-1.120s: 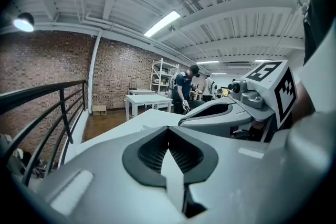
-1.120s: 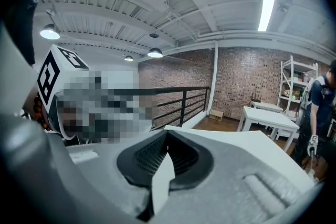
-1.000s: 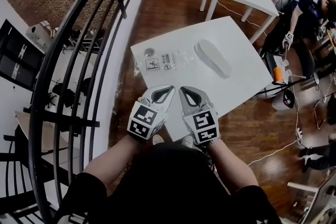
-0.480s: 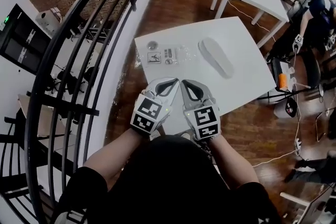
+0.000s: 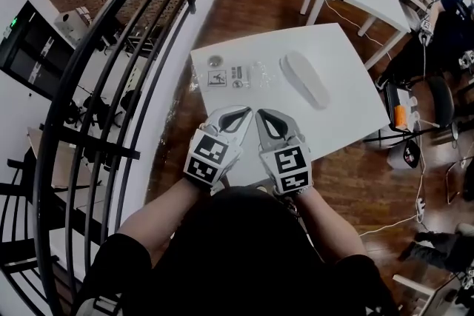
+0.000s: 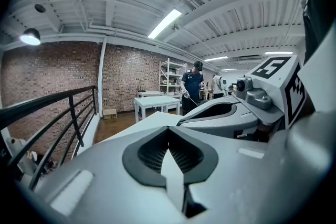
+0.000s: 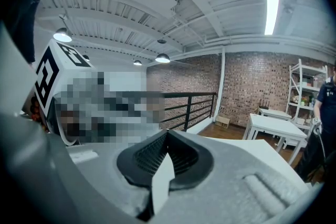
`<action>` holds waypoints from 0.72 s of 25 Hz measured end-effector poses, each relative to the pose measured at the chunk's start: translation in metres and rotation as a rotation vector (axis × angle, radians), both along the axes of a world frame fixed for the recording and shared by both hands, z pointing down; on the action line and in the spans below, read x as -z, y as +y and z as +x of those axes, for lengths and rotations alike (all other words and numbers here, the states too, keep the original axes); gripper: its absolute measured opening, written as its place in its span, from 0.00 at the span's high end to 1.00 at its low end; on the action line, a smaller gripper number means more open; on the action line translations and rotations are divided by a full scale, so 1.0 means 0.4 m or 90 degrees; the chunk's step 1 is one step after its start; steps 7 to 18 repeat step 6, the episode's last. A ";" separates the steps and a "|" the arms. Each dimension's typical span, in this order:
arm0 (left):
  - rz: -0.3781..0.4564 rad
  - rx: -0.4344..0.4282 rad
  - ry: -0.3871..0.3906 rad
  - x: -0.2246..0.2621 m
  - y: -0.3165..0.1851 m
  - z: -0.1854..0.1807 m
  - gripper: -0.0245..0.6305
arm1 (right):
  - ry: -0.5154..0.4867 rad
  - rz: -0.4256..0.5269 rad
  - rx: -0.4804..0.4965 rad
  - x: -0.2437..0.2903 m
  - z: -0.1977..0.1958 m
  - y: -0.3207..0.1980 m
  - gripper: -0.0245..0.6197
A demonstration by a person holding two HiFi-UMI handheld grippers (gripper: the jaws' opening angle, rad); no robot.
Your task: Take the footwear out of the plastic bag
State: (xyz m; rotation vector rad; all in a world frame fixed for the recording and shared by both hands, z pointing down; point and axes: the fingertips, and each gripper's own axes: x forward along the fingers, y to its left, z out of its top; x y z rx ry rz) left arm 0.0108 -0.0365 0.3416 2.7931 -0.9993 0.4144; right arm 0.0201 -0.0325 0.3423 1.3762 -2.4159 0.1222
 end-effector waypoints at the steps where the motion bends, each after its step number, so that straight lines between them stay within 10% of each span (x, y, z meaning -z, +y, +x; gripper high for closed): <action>1: 0.000 0.000 0.000 0.000 0.000 0.000 0.94 | 0.000 0.000 0.000 0.000 0.001 0.000 0.97; 18: 0.000 0.002 0.000 0.000 0.000 0.000 0.94 | 0.001 0.000 -0.002 0.001 0.006 -0.003 0.97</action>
